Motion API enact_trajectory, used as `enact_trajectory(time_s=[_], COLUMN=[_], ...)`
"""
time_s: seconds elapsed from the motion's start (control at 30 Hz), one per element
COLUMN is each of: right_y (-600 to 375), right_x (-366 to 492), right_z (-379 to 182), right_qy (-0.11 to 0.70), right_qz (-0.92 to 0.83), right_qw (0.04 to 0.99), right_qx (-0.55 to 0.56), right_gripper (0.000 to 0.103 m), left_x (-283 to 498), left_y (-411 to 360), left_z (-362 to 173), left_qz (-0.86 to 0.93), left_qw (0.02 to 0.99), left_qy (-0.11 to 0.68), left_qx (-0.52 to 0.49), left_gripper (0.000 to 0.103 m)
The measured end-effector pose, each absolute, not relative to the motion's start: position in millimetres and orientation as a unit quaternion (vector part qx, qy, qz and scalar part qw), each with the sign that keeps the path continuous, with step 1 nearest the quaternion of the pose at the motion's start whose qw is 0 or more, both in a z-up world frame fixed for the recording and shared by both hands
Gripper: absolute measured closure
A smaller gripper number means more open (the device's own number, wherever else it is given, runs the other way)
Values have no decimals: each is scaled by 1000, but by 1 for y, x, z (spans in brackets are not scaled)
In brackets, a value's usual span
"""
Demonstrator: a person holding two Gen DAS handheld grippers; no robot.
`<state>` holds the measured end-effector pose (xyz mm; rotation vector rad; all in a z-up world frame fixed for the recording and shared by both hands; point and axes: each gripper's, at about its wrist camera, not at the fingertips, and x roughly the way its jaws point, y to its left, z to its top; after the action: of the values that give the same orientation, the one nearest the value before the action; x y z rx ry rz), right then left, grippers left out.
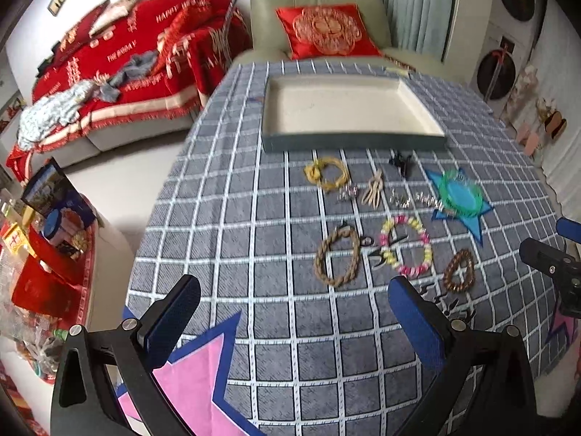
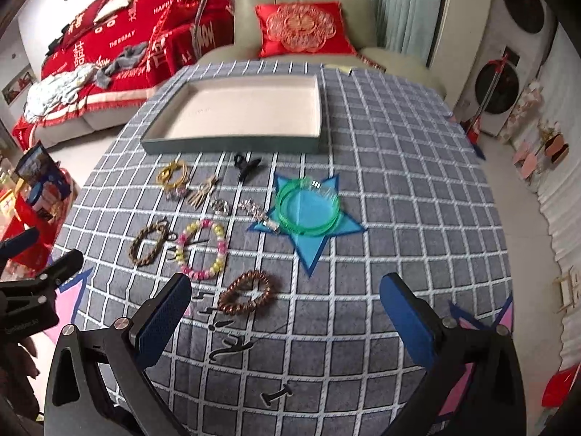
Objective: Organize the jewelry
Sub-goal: 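Grasp the braided tan bracelet with the left tool while the right tool grasps the brown coiled hair tie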
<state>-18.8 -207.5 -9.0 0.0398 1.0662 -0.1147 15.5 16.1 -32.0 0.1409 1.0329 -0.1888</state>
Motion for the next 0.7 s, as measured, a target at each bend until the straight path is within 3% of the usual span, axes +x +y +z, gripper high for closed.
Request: enact_trajectory(time_s=[0.33,0.7], right_y=[-213,-230], right_x=[4,19], right_z=[-58,-101], right_qy=[609,664], right_qz=[-57,-119], right_qw=[788,721], right_qx=[67,156], right_gripper=[0,0], left_x=[49,84], left_y=[13,2], left_z=[-81,-100], left_qz=[-108,-127], left_qw=[802,792], left_qy=[581,590], left_qx=[93,92], left_gripper=[0,0])
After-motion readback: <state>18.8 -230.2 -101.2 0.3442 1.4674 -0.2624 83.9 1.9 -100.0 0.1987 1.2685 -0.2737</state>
